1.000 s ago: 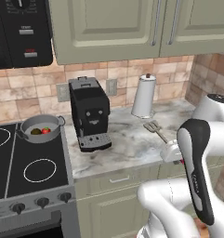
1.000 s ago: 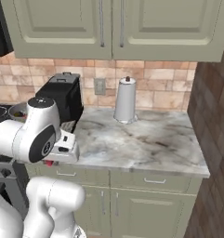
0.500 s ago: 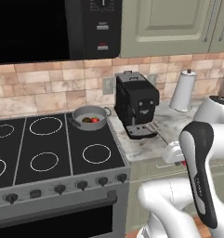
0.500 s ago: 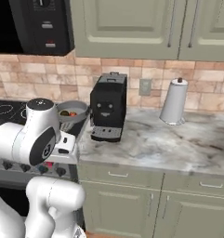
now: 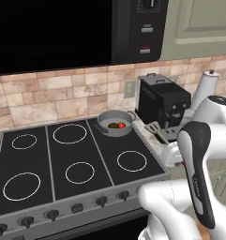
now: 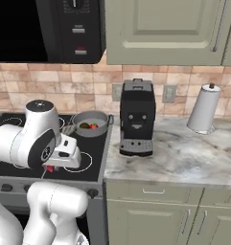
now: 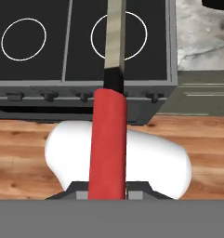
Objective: Put the tomato and avocado in the pot. Retrieve the spatula and lightly stir the vegetables in the pot.
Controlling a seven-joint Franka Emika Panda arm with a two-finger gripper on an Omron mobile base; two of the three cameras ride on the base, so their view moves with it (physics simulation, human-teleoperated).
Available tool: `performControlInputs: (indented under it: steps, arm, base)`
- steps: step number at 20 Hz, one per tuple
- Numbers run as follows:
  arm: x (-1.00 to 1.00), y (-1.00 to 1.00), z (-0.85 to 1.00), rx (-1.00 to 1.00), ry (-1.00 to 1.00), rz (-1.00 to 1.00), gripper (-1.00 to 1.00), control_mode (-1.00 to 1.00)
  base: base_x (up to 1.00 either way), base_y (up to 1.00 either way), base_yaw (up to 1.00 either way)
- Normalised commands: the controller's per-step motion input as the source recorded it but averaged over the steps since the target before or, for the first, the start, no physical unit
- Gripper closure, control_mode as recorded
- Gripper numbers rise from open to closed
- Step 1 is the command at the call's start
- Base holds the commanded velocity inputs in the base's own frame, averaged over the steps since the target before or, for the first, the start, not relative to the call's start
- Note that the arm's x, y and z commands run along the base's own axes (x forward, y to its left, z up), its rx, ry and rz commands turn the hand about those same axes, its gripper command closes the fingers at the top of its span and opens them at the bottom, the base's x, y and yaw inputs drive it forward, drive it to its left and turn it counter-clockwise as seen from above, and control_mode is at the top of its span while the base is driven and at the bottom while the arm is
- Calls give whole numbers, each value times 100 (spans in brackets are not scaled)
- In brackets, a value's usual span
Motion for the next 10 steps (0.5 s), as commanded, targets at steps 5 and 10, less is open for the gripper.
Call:
performControlInputs:
  steps: [5, 10]
  arm:
    - [0, 0, 0, 0, 0, 0, 100, 100]
    - [0, 0, 0, 0, 0, 0, 100, 100]
  base:
    - [26, 30, -12]
    - [0, 0, 0]
